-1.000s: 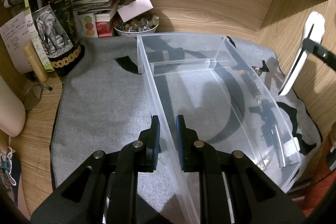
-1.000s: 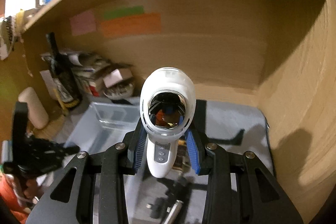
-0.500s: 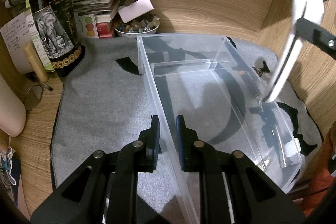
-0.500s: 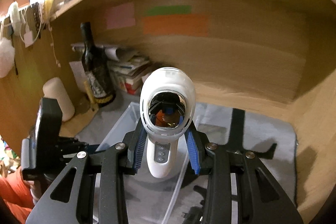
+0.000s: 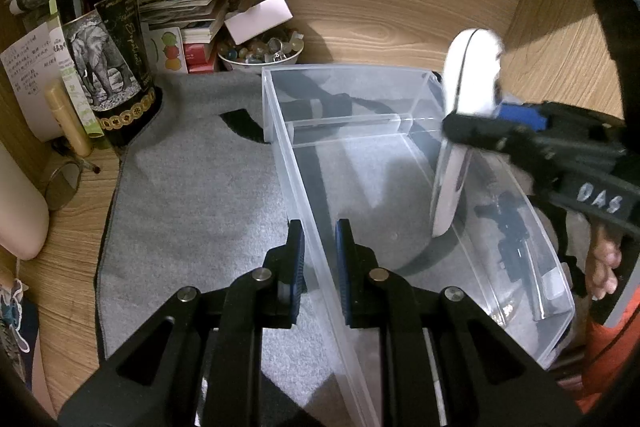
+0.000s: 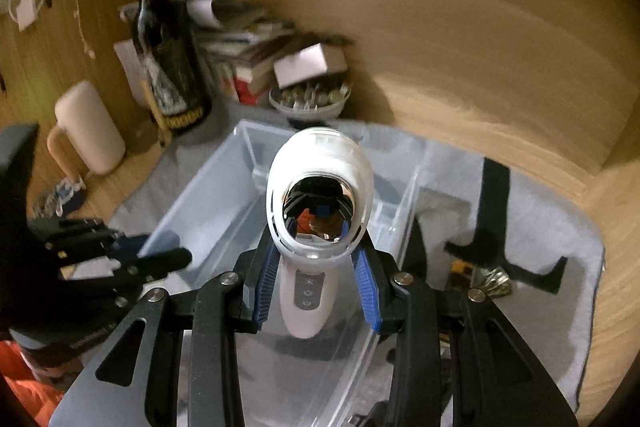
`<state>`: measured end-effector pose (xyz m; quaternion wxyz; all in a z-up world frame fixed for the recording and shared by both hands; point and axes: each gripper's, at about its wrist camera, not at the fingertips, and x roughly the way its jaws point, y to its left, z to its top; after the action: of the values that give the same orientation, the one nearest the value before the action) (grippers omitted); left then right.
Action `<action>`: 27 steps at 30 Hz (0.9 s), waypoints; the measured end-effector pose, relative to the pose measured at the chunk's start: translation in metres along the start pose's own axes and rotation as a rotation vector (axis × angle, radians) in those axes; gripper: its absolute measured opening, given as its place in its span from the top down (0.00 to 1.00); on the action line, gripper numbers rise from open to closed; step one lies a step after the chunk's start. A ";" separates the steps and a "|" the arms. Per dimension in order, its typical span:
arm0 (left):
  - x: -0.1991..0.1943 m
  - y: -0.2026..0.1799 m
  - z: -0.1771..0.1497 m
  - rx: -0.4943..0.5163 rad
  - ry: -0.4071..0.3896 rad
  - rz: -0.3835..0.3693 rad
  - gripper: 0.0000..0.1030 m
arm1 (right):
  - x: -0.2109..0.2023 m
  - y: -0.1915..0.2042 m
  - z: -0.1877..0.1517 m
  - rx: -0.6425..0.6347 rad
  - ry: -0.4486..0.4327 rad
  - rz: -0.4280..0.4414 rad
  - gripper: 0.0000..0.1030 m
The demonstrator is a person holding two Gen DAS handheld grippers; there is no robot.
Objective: Organize rigid objects
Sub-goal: 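Lift the white device with the right tool and release it inside the clear box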
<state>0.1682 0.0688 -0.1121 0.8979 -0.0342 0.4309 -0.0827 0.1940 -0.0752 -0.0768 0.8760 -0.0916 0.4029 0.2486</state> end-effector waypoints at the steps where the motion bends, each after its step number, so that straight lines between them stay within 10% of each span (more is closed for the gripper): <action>1: 0.000 0.000 0.000 0.000 -0.001 0.000 0.85 | 0.003 0.002 -0.001 -0.009 0.017 0.002 0.68; 20: 0.000 0.000 0.000 0.006 -0.007 -0.001 0.85 | 0.031 0.019 -0.018 -0.082 0.165 0.001 0.66; 24: 0.000 0.000 0.000 0.006 -0.007 -0.002 0.85 | 0.019 0.018 -0.015 -0.073 0.104 -0.007 0.36; 27: 0.001 0.000 0.000 0.009 -0.008 -0.001 0.85 | 0.001 0.017 -0.012 -0.080 0.024 -0.020 0.35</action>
<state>0.1693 0.0686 -0.1129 0.8997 -0.0304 0.4272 -0.0848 0.1779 -0.0641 -0.0847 0.8692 -0.1337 0.4021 0.2547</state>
